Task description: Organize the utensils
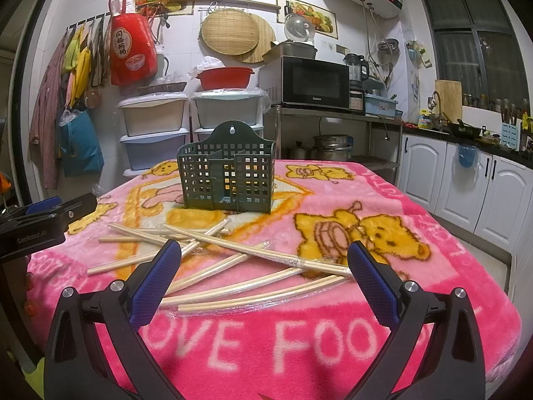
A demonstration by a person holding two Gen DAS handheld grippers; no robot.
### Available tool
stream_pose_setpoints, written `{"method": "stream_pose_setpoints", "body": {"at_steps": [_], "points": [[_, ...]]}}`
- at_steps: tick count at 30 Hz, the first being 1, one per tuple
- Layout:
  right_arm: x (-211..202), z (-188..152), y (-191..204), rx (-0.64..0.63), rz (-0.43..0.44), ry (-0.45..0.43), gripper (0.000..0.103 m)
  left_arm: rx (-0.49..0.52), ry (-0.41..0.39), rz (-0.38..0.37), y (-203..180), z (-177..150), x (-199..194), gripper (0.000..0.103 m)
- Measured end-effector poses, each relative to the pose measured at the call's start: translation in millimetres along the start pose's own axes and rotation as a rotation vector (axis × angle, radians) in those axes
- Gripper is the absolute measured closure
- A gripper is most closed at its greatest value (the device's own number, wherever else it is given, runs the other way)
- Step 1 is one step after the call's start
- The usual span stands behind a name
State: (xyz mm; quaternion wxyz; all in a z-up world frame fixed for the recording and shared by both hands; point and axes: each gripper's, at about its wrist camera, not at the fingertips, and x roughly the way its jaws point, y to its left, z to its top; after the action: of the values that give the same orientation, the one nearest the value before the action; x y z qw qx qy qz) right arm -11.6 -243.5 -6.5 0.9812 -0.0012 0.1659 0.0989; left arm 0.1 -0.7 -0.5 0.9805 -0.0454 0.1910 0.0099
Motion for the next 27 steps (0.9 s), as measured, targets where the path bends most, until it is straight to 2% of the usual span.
{"method": "stream_pose_setpoints", "body": {"at_steps": [18,27], "points": [[4,-2,1,-0.006,0.002,0.013,0.006,-0.005,0.004,0.002,-8,4,1,0.009],[15,2,5,-0.011,0.029,0.06,0.006,-0.057,0.066,0.031,13,-2,13,0.009]]}}
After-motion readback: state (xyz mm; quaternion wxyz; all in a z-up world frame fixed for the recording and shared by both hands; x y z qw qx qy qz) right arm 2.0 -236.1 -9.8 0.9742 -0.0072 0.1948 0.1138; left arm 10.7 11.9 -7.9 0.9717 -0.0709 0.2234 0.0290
